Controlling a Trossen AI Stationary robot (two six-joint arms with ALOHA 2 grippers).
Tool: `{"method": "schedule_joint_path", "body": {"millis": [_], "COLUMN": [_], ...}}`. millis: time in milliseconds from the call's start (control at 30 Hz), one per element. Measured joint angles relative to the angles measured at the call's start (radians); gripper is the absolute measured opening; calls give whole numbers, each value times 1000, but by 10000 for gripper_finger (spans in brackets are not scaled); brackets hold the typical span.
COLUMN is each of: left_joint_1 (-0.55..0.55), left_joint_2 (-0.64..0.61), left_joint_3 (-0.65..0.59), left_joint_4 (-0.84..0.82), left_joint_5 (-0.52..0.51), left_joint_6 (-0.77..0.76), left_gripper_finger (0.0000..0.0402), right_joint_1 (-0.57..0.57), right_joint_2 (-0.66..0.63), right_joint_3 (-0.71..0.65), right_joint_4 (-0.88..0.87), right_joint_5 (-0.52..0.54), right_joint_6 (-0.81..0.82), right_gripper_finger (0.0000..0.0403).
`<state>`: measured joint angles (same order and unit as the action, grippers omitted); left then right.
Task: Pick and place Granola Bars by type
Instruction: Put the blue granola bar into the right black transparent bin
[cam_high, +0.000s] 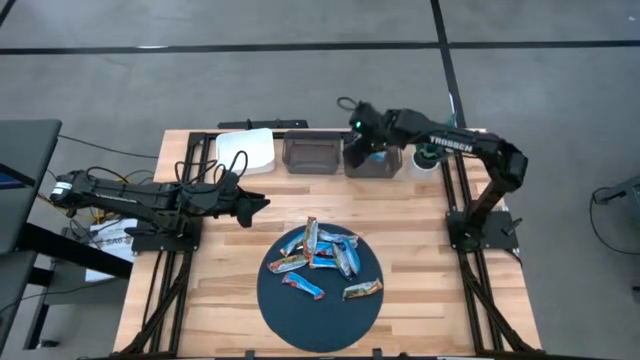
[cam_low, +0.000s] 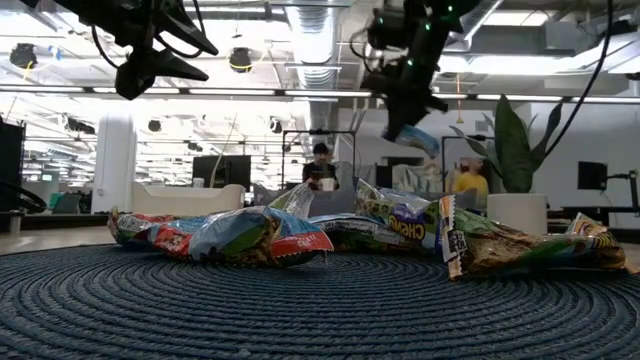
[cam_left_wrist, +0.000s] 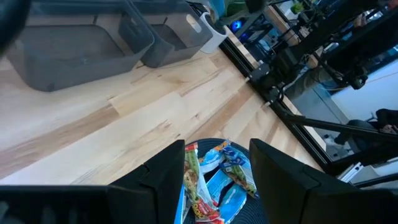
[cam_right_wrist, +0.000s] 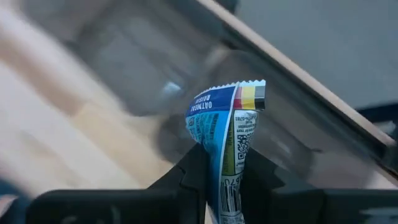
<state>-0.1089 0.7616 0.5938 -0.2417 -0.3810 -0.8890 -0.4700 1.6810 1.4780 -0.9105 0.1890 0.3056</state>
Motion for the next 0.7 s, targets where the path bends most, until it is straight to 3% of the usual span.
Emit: {"method": "schedule_joint_path", "body": {"millis": [300, 700], "left_joint_1": [0, 0], "left_joint_2": [0, 0], "left_joint_3": [0, 0], "left_joint_4": [0, 0], "left_joint_5": [-27, -45], "left_joint_6": [15, 15], "left_gripper_finger": [173, 173], "right_joint_1": [-113, -102], "right_joint_2": [0, 0], "right_joint_3": [0, 0], "right_joint_4": [-17, -24], "right_joint_5": [-33, -164], "right_joint_6": [-46, -45], "right_gripper_finger": [67, 190]}}
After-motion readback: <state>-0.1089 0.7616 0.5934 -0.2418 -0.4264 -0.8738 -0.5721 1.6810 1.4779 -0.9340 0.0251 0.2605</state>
